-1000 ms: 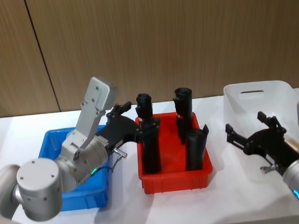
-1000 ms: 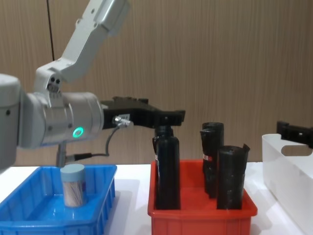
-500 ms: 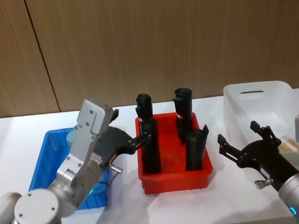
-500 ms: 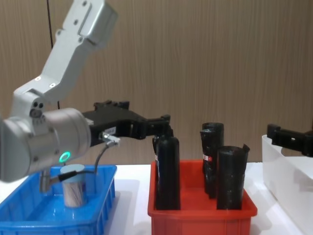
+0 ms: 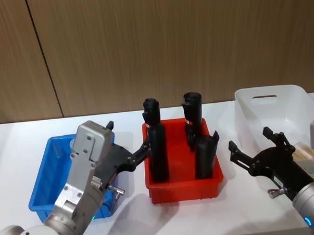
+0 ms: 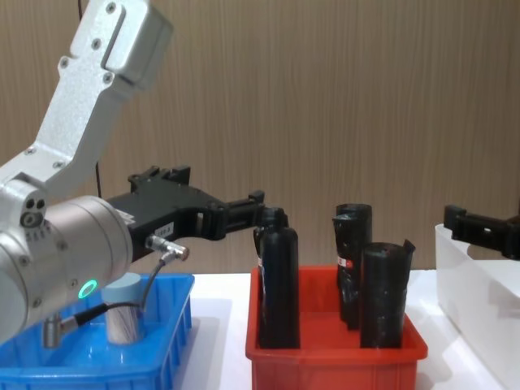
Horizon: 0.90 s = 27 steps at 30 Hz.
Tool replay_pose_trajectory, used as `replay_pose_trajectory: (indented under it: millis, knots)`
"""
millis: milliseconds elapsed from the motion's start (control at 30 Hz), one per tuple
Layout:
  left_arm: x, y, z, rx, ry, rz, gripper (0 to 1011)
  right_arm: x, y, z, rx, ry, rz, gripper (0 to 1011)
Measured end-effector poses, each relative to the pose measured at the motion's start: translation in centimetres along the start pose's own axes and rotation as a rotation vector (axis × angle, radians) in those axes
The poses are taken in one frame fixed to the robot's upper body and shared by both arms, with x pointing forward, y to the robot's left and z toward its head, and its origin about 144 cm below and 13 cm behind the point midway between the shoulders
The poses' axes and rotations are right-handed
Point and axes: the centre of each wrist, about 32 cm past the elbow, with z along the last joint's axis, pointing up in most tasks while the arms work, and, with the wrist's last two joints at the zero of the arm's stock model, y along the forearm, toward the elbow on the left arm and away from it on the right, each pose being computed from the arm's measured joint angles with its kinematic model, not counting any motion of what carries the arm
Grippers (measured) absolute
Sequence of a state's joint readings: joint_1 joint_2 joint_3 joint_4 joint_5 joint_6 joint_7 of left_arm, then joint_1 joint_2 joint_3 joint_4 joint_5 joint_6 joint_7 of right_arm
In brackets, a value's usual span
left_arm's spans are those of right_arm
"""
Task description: Pick the cotton swabs from the blue box and place them into the white box.
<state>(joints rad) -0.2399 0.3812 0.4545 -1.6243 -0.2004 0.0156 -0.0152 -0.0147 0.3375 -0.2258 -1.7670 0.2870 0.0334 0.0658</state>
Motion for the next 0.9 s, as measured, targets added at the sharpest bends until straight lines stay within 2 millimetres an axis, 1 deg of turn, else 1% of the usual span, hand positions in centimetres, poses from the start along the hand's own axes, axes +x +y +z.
replay_pose_trajectory:
  millis: [900]
  knots:
    - [-0.03, 0.08, -0.03, -0.001, 0.0, 0.004, 1004, 0.17, 0.15, -0.05, -0.005, -0.001, 0.008, 1001]
